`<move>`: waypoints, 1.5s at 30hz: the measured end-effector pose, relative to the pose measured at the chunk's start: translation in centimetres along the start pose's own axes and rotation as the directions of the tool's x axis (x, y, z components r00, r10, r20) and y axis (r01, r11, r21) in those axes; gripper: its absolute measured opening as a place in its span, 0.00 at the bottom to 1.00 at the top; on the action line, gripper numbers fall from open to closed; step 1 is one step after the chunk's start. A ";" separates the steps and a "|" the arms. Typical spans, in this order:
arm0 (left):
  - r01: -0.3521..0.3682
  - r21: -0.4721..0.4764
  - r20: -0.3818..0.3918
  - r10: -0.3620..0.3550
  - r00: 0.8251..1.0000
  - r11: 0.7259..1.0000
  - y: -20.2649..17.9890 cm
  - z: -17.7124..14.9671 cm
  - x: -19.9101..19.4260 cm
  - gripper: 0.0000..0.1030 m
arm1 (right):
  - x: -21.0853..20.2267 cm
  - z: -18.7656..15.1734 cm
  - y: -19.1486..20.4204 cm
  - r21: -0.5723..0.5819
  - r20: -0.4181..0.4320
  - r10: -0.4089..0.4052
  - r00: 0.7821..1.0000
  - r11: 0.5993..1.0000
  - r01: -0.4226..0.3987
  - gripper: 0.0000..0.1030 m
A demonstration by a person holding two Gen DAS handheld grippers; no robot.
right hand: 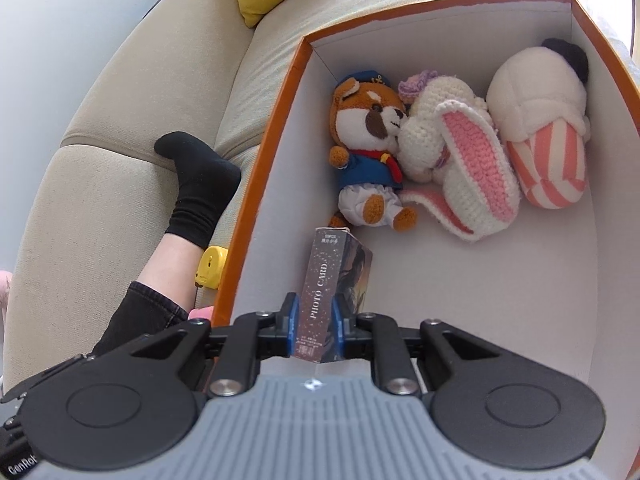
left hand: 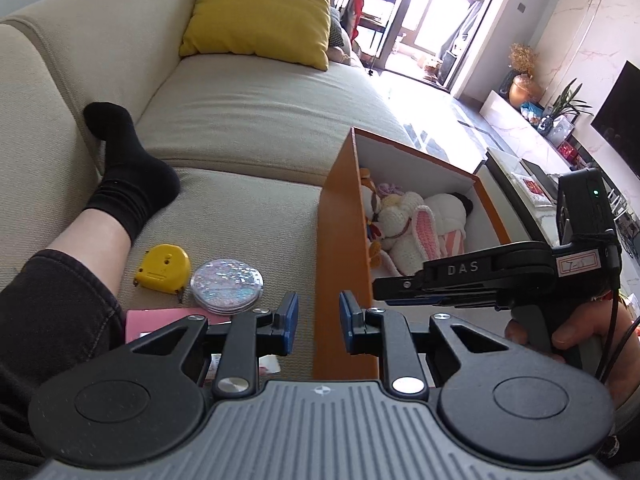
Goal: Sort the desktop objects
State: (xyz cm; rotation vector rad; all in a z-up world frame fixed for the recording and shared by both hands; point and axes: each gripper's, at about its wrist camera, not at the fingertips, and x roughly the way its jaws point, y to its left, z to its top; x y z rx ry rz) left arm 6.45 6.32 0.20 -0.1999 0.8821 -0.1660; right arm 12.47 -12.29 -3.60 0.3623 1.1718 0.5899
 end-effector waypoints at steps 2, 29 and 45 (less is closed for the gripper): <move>-0.039 -0.005 0.011 0.039 0.999 0.999 1.0 -0.2 -0.7 0.24 | -0.3 -0.1 0.2 -0.016 0.009 -0.008 1.000 1.000 0.009 0.19; -0.095 0.391 -0.192 0.182 0.964 0.915 6.6 -3.4 2.6 0.53 | 8.2 1.3 15.1 -0.637 -0.168 -0.272 0.948 0.763 0.106 0.52; 0.011 0.629 -0.293 0.224 0.929 0.778 5.7 -5.3 7.5 0.60 | 15.9 1.5 17.3 -0.798 -0.290 -0.414 0.863 0.602 0.021 0.54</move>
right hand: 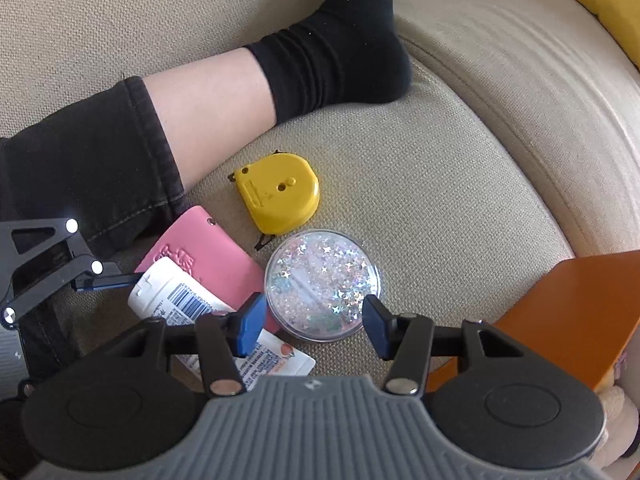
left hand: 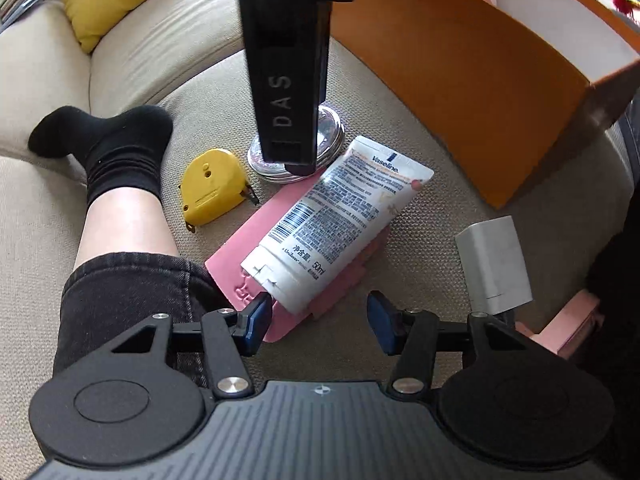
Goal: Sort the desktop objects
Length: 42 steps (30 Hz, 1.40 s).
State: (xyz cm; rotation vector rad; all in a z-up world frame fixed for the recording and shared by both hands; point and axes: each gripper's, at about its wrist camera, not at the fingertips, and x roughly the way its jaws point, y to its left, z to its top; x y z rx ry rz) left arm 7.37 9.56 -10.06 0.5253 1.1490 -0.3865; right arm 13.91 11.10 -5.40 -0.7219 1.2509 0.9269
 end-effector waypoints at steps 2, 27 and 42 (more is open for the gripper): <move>-0.005 0.025 -0.002 0.005 1.000 1.000 -0.3 0.3 0.2 0.60 | 0.4 0.1 0.0 -0.014 -0.018 0.005 1.000 1.000 -0.005 0.54; -0.014 0.025 0.096 0.011 0.995 1.000 0.3 1.6 -1.3 0.42 | -0.9 0.4 -1.3 -0.011 -0.025 0.100 0.995 0.995 -0.100 0.22; -0.022 -0.120 0.198 0.046 0.979 0.993 2.9 3.2 -5.0 0.23 | -3.4 -0.3 -4.3 0.074 0.063 0.113 0.992 0.990 -0.117 0.08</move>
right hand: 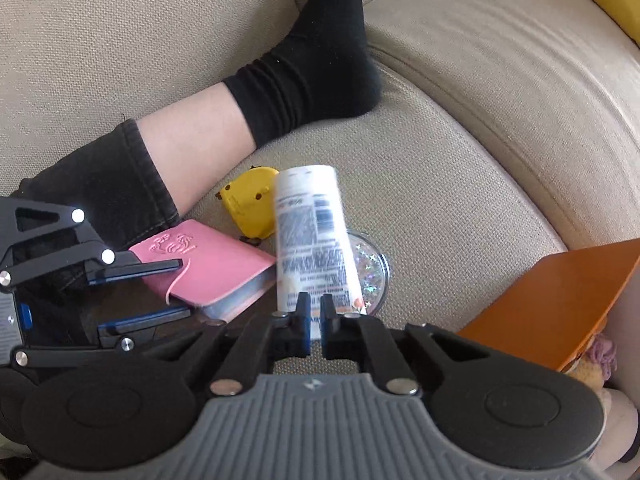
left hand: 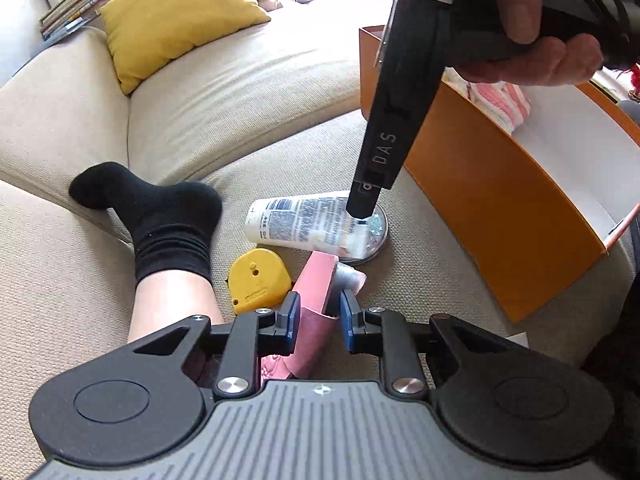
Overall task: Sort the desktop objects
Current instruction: 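Grasp the pink card holder with the left tool and lift it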
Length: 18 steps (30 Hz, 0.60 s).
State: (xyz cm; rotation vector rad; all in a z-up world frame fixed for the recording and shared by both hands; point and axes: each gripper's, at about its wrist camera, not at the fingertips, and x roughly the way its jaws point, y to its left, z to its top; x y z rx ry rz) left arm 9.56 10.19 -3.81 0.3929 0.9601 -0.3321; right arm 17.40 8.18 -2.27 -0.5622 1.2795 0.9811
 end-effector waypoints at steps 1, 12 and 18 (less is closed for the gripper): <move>-0.005 -0.004 0.005 0.005 1.000 1.000 0.6 0.2 0.2 0.23 | -0.2 0.0 0.1 -0.005 0.015 0.010 1.000 1.000 -0.010 0.09; -0.006 -0.033 0.025 0.007 1.000 0.999 2.3 0.6 0.1 0.23 | 1.6 0.0 2.9 -0.153 0.043 0.077 0.996 0.986 -0.070 0.09; -0.034 -0.052 0.021 0.035 0.999 0.998 2.5 -0.1 -0.5 0.56 | 1.8 1.4 2.6 -0.063 0.066 0.128 0.990 0.990 -0.124 0.06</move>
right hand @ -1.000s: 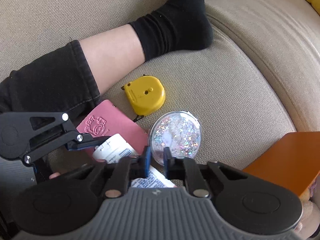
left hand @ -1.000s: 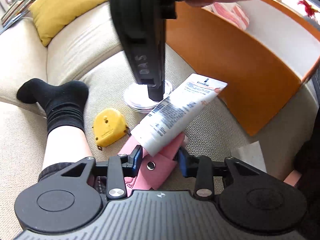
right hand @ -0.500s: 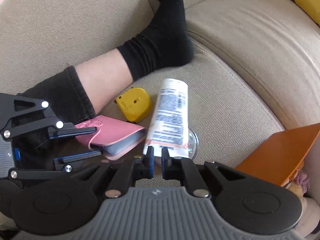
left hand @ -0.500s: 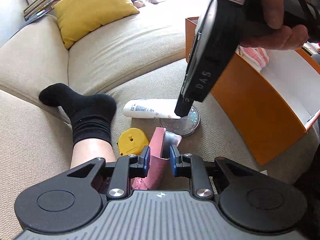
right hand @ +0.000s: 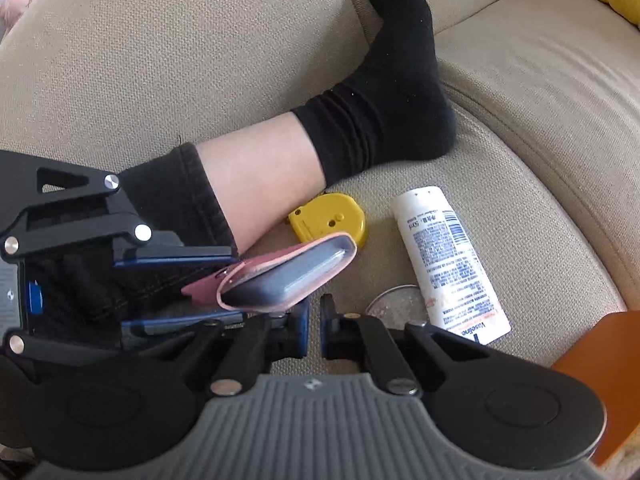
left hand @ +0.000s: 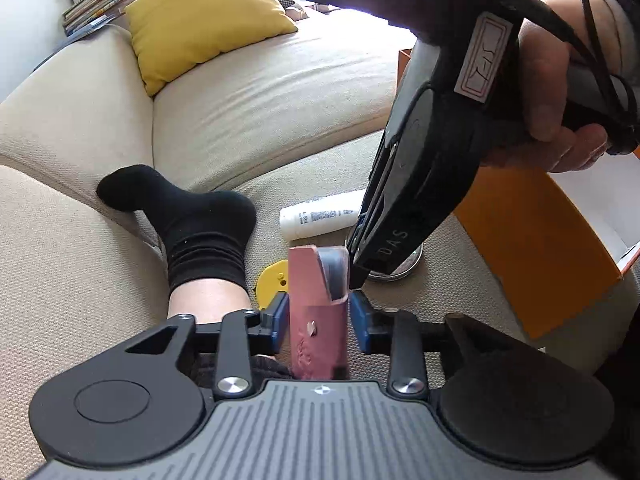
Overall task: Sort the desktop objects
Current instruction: 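Grasp the pink card holder with the left tool and lift it, then grasp the white Vaseline tube by its crimped end with the right tool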
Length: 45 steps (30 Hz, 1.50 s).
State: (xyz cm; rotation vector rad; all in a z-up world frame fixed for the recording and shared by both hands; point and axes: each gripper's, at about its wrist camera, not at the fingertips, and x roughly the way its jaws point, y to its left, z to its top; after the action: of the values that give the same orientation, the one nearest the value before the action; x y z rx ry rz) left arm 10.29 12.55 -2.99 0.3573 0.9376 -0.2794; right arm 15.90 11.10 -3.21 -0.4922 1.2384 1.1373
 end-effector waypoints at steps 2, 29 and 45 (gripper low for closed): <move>0.009 -0.005 -0.011 -0.009 1.000 1.000 0.0 -0.4 0.2 0.62 | 0.2 0.1 0.2 0.002 -0.001 0.001 1.000 1.000 -0.001 0.06; -0.014 -0.390 -0.058 -0.009 0.998 0.921 5.3 -0.1 3.3 0.36 | -1.2 3.2 -3.5 0.043 -0.020 -0.165 0.986 0.985 0.166 0.23; -0.004 -0.413 -0.034 -0.011 0.999 0.911 5.8 -0.7 3.4 0.33 | 3.2 3.2 -10.4 0.248 -0.269 -0.153 0.951 0.943 0.222 0.71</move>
State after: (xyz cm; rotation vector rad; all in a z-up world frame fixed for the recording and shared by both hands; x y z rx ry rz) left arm 13.96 17.81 -5.16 -0.0312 1.0051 -0.0713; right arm 26.24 10.77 -7.83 -0.5387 1.5046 0.7402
